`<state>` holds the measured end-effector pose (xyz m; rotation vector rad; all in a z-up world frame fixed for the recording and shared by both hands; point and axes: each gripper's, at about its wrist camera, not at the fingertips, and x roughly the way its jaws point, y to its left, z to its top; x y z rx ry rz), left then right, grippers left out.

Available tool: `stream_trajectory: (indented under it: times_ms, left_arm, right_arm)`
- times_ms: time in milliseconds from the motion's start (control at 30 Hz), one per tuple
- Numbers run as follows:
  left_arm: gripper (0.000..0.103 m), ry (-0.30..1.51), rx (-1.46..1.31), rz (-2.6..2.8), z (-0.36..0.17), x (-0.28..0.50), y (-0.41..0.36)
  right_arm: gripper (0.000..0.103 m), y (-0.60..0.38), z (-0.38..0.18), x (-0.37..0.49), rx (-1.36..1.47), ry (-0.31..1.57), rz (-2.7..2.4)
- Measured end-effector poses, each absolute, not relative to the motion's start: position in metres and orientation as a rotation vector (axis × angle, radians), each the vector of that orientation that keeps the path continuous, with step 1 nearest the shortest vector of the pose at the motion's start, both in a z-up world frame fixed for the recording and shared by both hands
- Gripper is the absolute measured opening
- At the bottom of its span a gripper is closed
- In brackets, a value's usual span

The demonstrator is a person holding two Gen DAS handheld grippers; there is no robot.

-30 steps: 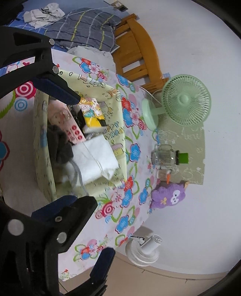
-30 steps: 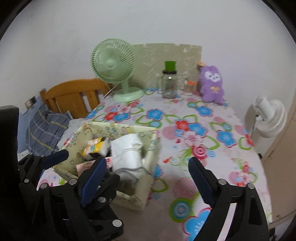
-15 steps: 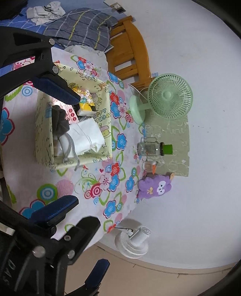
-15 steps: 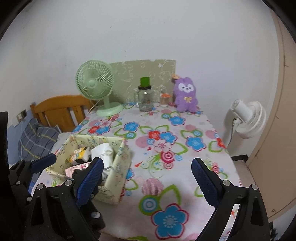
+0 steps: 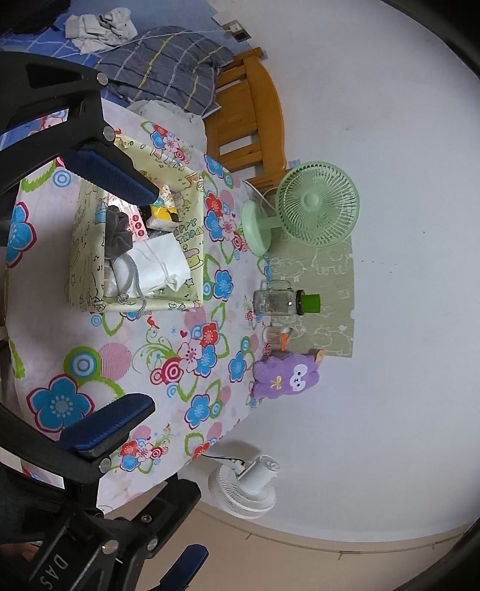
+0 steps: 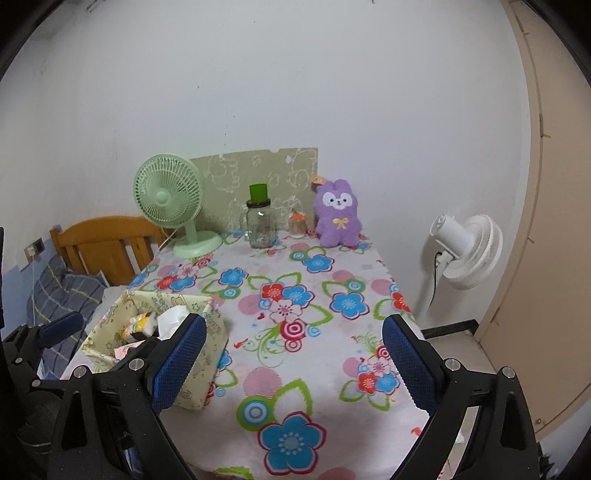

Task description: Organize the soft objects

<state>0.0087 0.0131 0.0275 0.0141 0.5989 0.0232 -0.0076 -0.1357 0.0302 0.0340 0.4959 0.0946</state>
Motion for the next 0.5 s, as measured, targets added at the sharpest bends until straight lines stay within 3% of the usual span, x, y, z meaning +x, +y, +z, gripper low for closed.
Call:
stream_trajectory:
  times_ms: [500]
  left_arm:
    - [0.103,0.534,0.018,0.059,0.043,-0.01,0.005]
  right_arm:
    - [0.101,-0.156,0.042,-0.023,0.054,0.429,0.102]
